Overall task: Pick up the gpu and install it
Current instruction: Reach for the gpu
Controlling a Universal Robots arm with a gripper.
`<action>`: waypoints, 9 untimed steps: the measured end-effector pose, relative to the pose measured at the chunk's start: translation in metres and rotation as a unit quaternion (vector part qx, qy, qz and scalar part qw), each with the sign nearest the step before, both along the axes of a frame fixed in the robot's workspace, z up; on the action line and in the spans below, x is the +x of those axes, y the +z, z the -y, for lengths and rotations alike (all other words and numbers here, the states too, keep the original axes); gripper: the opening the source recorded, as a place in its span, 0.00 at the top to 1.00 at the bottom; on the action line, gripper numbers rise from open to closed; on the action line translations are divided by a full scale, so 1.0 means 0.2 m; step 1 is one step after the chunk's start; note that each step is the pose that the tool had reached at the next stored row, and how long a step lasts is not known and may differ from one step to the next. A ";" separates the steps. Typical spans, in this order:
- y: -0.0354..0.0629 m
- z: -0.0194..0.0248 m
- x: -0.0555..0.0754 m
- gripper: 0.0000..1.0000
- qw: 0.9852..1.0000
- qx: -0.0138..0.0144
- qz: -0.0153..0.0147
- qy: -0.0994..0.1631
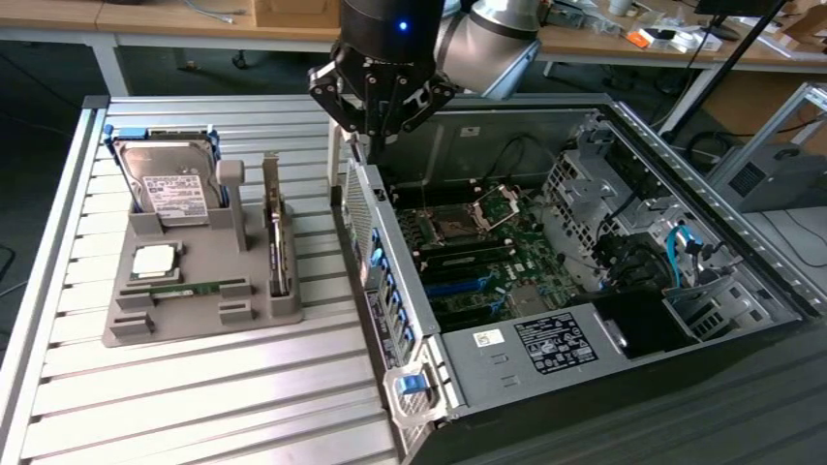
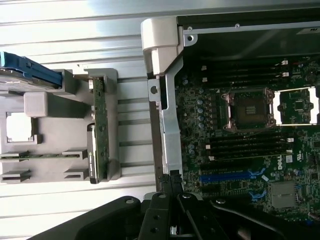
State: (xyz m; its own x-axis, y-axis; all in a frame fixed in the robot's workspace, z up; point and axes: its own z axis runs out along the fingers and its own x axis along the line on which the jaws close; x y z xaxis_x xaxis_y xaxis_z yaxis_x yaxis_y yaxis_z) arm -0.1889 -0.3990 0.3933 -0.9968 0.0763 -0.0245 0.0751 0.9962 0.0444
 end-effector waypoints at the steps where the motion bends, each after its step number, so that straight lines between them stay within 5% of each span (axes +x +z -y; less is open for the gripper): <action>1: 0.000 0.000 0.00 0.90 1.000 0.000 0.000 0.000; 9: 0.000 0.000 -0.03 0.90 1.000 0.000 0.000 0.000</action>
